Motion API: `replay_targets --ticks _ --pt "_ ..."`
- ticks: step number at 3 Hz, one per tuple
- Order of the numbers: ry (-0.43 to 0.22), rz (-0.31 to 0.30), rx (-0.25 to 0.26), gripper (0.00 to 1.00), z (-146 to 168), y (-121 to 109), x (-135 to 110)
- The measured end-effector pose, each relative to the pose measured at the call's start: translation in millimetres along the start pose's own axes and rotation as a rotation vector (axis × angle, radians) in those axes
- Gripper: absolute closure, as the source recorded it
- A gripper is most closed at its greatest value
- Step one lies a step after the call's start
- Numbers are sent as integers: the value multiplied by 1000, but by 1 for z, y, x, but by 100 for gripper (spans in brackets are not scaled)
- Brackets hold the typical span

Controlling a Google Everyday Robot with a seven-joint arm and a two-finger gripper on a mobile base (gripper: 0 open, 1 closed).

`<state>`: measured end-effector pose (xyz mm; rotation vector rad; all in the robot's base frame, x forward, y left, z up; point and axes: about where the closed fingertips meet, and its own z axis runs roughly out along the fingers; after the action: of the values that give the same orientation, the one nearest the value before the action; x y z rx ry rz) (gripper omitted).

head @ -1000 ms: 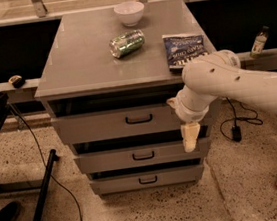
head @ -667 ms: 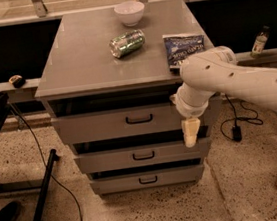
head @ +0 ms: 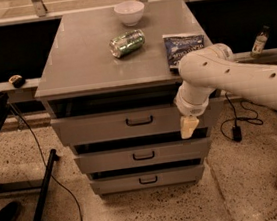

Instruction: Open top drawer

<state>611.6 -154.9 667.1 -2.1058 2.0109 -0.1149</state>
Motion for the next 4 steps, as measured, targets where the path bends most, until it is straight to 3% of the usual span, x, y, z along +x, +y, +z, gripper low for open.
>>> replay_targets --ticks 4 --pt "-15 -6 -30 36 -23 19 -5"
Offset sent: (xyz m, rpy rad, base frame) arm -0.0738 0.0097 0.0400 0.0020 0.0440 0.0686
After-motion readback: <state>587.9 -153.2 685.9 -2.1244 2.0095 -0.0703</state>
